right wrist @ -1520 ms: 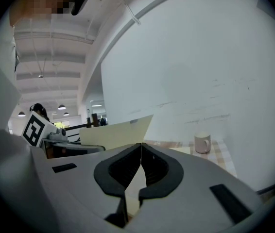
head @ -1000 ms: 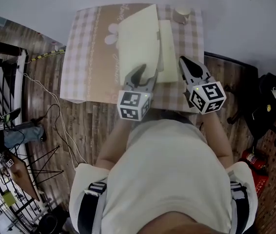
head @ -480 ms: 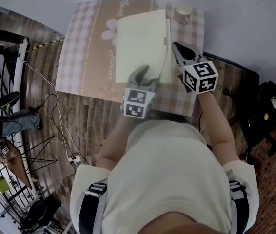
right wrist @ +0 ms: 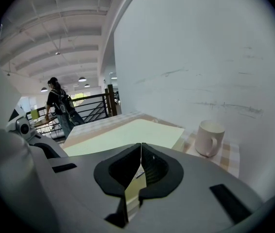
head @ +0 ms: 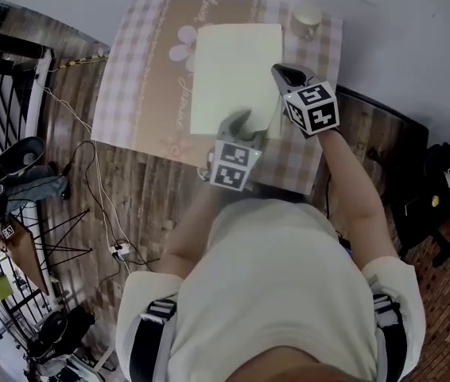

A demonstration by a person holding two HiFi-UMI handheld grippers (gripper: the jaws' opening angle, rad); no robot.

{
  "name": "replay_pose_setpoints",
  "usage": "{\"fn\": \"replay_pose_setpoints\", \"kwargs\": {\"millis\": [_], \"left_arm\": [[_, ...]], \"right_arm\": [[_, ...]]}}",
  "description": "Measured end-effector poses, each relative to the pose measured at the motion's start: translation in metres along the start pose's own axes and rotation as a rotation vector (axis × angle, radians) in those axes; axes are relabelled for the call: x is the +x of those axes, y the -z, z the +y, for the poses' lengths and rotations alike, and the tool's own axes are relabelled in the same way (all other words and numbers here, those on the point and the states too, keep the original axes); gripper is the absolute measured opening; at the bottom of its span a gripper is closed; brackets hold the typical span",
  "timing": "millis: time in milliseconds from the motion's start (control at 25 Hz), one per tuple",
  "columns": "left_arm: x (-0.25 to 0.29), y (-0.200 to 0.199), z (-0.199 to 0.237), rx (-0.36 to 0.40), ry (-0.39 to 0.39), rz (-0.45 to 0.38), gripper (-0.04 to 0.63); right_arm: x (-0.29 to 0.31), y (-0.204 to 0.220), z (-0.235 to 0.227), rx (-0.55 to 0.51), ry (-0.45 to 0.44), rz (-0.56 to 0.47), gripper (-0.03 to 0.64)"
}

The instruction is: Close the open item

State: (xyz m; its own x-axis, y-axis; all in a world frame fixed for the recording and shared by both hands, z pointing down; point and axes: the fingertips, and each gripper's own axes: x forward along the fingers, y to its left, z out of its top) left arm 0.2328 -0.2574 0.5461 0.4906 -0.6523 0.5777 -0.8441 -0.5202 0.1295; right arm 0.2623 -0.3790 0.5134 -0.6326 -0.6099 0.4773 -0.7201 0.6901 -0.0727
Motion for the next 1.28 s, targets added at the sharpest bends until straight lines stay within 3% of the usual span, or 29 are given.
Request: {"fn": "replay_pose_setpoints", "kwargs": {"millis": [360,680,880,1280], "left_arm": [[0.011,0.012,-0.001,0.024,-0.023,0.071,0.16],[0.015,0.02,-0.002,0.09,-0.061,0.113,0.173],[0.014,0.02,-0.004,0.111,-0.063,0.128,0.187],[-0.017,0.034,-0.021,0.091,-0.022,0.128,0.215]], "right_arm": [[0.024,0.041,-0.001,-0.053,-0.031,0.111,0.0],[0.029,0.05,-0.002,0.006,-0.043,0.103,0.0],[0.036,0.051,-0.003,0.092,-0.061,0.167,0.0],[0.039,0.052,-0.005,0.129,-0.024,0.188,0.0]]}}
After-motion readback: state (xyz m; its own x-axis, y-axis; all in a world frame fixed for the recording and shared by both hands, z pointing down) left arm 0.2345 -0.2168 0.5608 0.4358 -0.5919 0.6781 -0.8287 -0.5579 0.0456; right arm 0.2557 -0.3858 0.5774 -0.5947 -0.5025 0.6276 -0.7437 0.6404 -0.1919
